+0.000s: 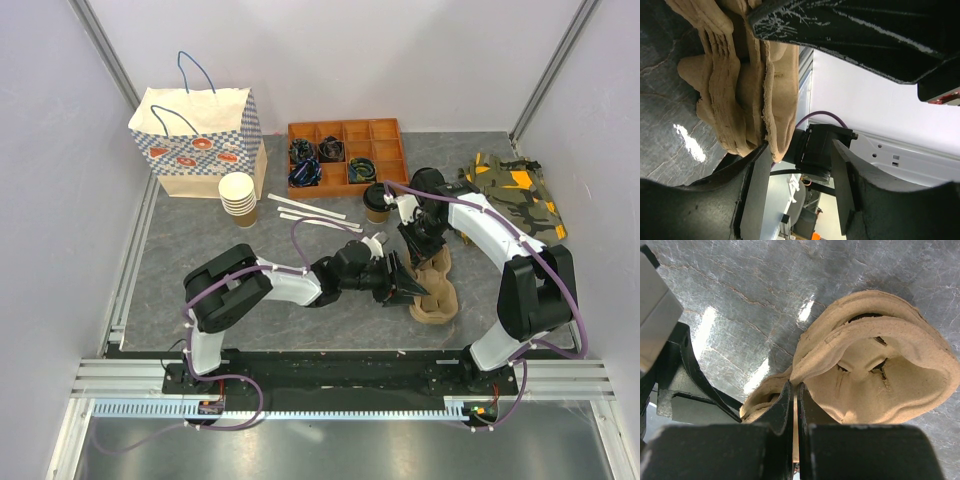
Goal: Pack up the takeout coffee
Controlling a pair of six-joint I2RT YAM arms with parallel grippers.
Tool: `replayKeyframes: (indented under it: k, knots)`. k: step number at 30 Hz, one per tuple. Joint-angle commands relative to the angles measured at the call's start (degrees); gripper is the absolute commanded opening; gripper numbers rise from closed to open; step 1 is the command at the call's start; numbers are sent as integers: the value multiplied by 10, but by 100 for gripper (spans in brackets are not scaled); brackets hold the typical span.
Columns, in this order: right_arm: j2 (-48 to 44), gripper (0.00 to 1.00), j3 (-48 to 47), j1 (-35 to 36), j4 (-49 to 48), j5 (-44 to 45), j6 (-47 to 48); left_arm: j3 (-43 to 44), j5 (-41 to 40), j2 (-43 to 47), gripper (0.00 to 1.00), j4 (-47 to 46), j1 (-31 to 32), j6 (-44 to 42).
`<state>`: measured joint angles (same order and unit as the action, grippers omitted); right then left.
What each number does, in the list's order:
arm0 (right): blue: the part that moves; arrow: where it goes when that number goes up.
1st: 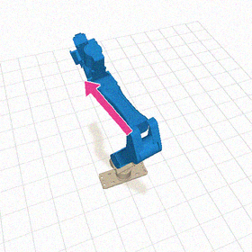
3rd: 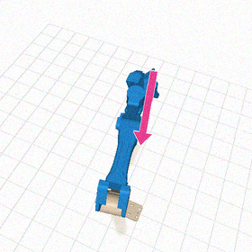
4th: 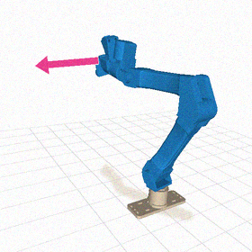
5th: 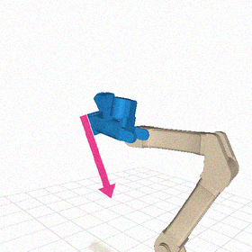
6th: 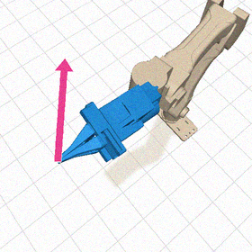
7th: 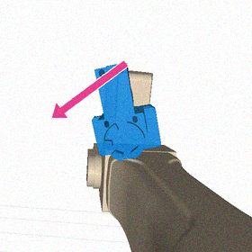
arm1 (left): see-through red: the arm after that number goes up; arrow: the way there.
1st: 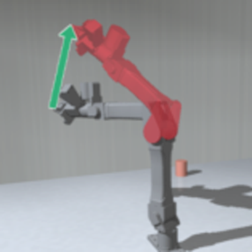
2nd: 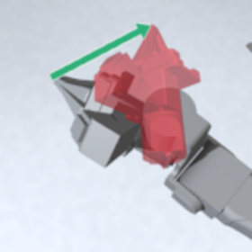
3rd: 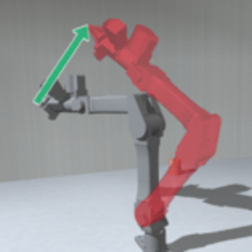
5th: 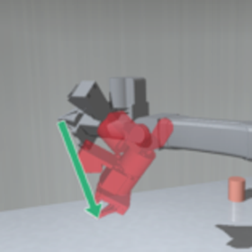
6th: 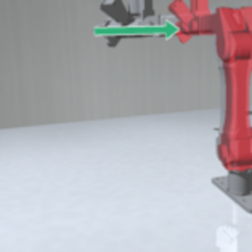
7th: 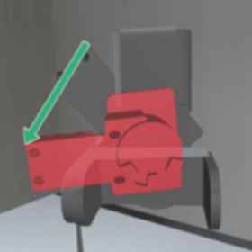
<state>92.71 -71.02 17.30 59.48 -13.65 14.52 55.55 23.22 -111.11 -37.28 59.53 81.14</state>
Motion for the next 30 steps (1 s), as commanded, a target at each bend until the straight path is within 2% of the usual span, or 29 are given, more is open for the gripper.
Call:
replayKeyframes:
  k: [1,7,13,16,17,18,21,23,25,30]
  knots:
    - [0,0,-6,5,3,-22,-7,30,-13,-16,55,-3,-16,-29]
    - [4,0,-8,5,6,-25,-7,46,-5,-25,48,33,-17,-25]
    - [14,0,-14,5,15,-38,-6,48,-2,-24,29,45,-17,-26]
    - [17,12,-19,5,21,-39,-5,49,2,-26,18,45,-17,-27]
    - [17,18,-24,5,28,-39,-5,49,2,-25,11,41,-17,-27]
    - [17,28,-29,5,33,-44,-5,49,3,-26,7,41,-17,-28]
    - [11,46,-47,3,49,-41,-2,47,4,-28,2,37,-18,-29]
    - [4,48,-61,4,61,-37,2,43,9,-27,2,27,-18,-29]
    - [-4,55,-67,-1,65,-36,9,40,12,-25,2,9,-18,-34]
    - [-19,57,-76,-23,78,-45,24,45,14,-12,2,6,-18,-61]
